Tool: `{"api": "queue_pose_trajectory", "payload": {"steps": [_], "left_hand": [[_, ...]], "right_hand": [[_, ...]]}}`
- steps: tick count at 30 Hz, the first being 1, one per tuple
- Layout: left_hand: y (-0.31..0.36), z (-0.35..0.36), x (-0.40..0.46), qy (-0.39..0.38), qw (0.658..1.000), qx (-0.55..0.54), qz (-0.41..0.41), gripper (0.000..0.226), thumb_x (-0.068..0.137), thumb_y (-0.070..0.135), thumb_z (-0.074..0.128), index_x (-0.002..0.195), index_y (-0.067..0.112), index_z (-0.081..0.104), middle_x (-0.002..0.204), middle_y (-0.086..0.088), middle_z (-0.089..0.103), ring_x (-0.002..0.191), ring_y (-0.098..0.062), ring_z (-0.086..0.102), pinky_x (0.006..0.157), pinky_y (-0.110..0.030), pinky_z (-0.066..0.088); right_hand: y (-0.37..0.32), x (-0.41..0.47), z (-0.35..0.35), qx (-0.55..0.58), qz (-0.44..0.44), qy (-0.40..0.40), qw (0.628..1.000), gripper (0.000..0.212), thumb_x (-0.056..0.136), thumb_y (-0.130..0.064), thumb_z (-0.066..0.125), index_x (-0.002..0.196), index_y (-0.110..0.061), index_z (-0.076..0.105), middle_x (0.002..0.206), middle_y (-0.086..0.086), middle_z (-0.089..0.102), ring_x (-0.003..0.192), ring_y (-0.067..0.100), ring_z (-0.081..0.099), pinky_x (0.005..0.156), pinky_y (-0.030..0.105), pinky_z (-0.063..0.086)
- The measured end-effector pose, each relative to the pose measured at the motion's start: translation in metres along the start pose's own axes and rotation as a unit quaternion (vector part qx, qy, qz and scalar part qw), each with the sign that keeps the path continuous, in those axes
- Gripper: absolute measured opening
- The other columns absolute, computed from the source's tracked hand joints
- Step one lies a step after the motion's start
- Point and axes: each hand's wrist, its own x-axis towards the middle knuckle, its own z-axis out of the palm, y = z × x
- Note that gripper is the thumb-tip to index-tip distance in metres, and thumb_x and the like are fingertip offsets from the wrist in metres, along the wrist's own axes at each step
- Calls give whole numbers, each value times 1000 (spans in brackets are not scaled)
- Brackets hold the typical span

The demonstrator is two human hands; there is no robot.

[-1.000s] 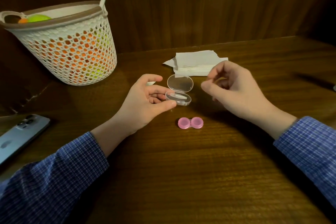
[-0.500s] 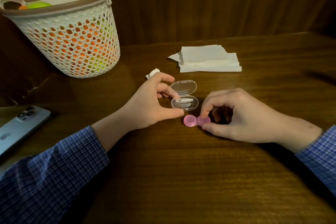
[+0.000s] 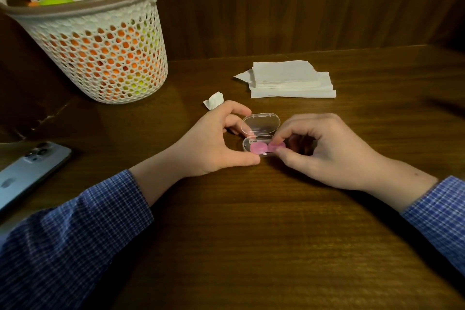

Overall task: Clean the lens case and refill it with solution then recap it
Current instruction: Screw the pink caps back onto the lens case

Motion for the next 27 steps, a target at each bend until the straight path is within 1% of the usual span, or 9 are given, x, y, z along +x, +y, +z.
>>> {"api": "queue_pose_trajectory", "payload": {"steps": [6,13,15,17,20,22,23,25,27], "left_hand": [[1,0,0,-3,1000,-3,1,80,71,33,93,136,34,47,104,20,74,107,16,60,83,8,37],[2,-1,-2,-1,1000,-8,7,78,72,32,93,135,33,48,106,16,74,107,15,61,83,5,39],[4,-1,-2,-2,1000,-4,11,73,73,32,92,132,34,50,107,15,74,108,12,62,86,3,41],[5,-1,-4,-4,1000,-3,17,66,74,33,91,128,33,53,110,15,73,110,10,63,91,-5,44],[7,-1,-5,6,999,-4,34,56,76,32,90,122,32,59,114,18,70,111,8,63,100,-16,44],[6,0,-6,14,999,-4,40,49,77,33,89,117,34,61,112,23,69,110,9,62,96,-11,44],[6,0,-7,17,999,-2,41,47,77,33,89,115,35,61,111,25,68,110,10,61,91,-6,43],[7,1,-8,20,999,1,45,44,78,33,88,113,37,62,111,26,66,109,9,61,86,0,42],[6,2,-8,21,998,11,54,42,79,33,87,113,37,63,111,26,65,108,5,61,85,-4,43]], "right_hand": [[-3,3,3,-16,-2,-8,1000,24,88,-37,65,104,-25,78,102,-12,71,96,8,66,83,35,60],[-1,3,5,-26,9,9,1000,13,91,-22,71,100,-24,81,101,-14,66,95,5,63,84,30,59],[0,3,5,-36,8,11,999,13,91,-23,72,99,-25,81,100,-14,66,95,4,63,82,28,58],[1,4,5,-43,9,15,999,13,89,-27,71,98,-24,81,99,-15,65,93,4,62,80,25,57],[3,3,4,-19,10,57,998,12,87,-29,70,90,-23,80,93,-14,66,89,5,63,75,18,53],[5,3,3,12,27,110,994,7,86,-31,69,88,-26,74,90,-15,67,87,6,64,71,16,53],[6,4,2,27,42,126,991,6,86,-33,69,91,-29,71,91,-16,67,88,5,63,70,14,53],[9,5,2,37,62,120,990,16,88,-36,68,104,-35,68,99,-18,66,92,2,63,70,13,53],[9,5,2,16,46,86,995,23,90,-39,65,113,-35,69,107,-19,65,99,2,61,78,15,53]]}}
